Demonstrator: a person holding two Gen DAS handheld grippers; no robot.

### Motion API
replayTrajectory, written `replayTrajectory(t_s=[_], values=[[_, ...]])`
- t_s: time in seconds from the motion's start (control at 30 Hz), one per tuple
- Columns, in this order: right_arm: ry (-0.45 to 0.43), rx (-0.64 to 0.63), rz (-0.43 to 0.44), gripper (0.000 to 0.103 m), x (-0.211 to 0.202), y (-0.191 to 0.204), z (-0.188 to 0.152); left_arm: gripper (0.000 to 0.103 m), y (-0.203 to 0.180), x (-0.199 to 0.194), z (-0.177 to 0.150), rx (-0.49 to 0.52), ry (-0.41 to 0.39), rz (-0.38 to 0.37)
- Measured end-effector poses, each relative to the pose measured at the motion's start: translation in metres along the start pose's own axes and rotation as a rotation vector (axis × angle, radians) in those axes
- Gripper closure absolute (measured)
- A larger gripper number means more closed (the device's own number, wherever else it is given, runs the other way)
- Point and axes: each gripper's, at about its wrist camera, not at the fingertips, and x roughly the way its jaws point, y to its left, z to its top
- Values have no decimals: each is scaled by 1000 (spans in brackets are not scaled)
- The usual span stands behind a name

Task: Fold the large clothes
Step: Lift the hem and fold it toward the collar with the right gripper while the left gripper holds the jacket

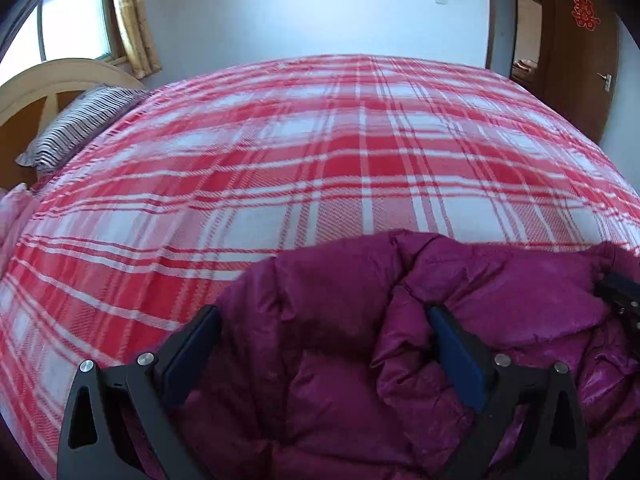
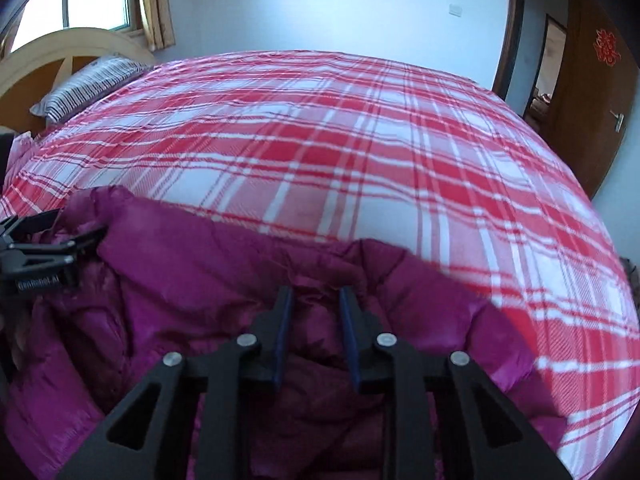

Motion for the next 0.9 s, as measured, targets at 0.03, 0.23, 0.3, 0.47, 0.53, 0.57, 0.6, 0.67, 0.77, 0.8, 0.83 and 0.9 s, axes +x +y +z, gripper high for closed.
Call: replayTrajectory(t_s=[0.03, 0.23, 0.3, 0.47, 0.53, 0.57, 0.6, 0.67, 0.77, 0.8, 0.83, 0.9], values=[[3, 8, 3, 78, 2, -2, 1, 1, 0, -9, 2, -1, -21, 0], [-12, 23, 11, 79, 5, -5, -2, 1, -24, -67, 32, -13, -144, -208], [-13, 26, 15, 79, 5, -5, -2, 1, -44, -62, 37, 21, -113, -274], [-18, 43, 28, 79, 5, -7, -3, 1, -76, -1, 18, 113, 66, -174], [-21, 47, 30, 79, 5, -8, -3, 1, -74, 15, 10, 88, 106, -178], [-22, 48, 31, 79, 5, -8, -3, 1, -73, 16, 8, 82, 95, -180], [-22, 49, 33, 79, 5, -8, -3, 1, -73, 16, 7, 79, 92, -178], [-21, 52, 35, 79, 6, -8, -3, 1, -74, 17, 4, 80, 87, -171], [-19, 55, 35, 80, 7, -9, -2, 1, -77, 17, 2, 88, 76, -151], [-18, 53, 32, 80, 7, -8, -2, 1, -78, 17, 1, 92, 74, -144], [-17, 50, 30, 80, 8, -8, -2, 1, -79, 19, 2, 94, 72, -139], [-14, 44, 23, 80, 8, -7, -1, 1, -80, 18, 2, 98, 68, -130]])
